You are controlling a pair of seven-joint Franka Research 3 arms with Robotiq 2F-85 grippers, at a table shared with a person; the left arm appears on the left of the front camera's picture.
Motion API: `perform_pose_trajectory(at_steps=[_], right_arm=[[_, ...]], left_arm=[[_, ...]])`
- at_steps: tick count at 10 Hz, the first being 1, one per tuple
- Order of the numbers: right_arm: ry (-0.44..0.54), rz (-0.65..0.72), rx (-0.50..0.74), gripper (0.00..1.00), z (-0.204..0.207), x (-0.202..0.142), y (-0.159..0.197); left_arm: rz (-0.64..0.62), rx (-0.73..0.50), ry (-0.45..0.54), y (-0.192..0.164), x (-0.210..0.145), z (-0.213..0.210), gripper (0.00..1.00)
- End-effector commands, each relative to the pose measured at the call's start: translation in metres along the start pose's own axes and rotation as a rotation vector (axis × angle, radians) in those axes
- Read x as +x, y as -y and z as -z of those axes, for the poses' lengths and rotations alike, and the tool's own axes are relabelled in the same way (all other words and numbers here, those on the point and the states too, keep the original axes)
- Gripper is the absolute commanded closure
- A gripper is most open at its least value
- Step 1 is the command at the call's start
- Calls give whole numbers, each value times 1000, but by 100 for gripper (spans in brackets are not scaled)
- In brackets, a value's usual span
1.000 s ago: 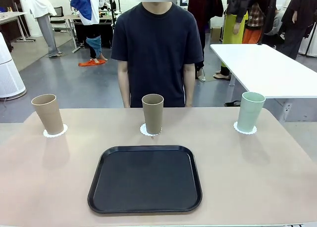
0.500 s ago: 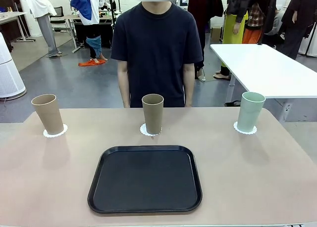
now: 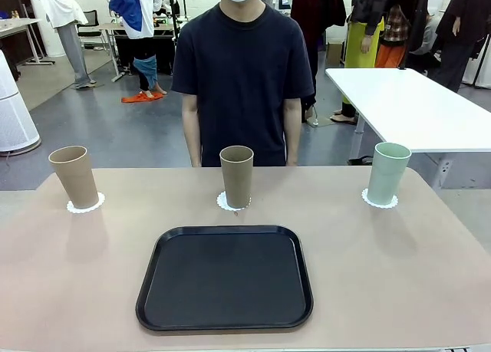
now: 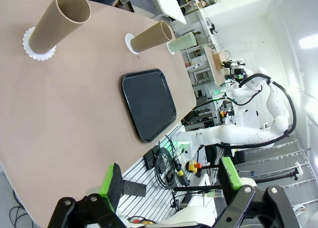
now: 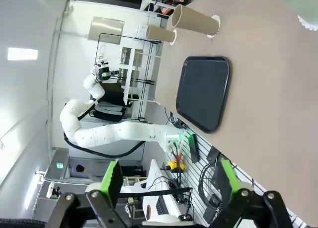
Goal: Place coasters on the table and set cups on them.
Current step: Take one Reusable plastic cup from the Flat Tray and place it on a coaster set by the human.
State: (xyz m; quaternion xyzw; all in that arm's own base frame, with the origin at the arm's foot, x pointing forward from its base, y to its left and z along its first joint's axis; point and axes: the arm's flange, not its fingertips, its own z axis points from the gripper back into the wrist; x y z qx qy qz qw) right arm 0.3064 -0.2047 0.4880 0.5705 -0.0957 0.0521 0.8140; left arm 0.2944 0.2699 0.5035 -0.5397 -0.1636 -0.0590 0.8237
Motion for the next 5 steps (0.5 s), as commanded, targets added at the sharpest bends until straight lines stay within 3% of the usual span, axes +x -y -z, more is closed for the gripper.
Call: perform_pose_trajectory(at_steps=[1,5], right_arm=[[4,-20,22,0,2,0,1],[4,-20,22,0,2,0,1]], left_arm=[[-8,-10,10,3,0,-2,0],[-8,-10,10,3,0,-2,0]])
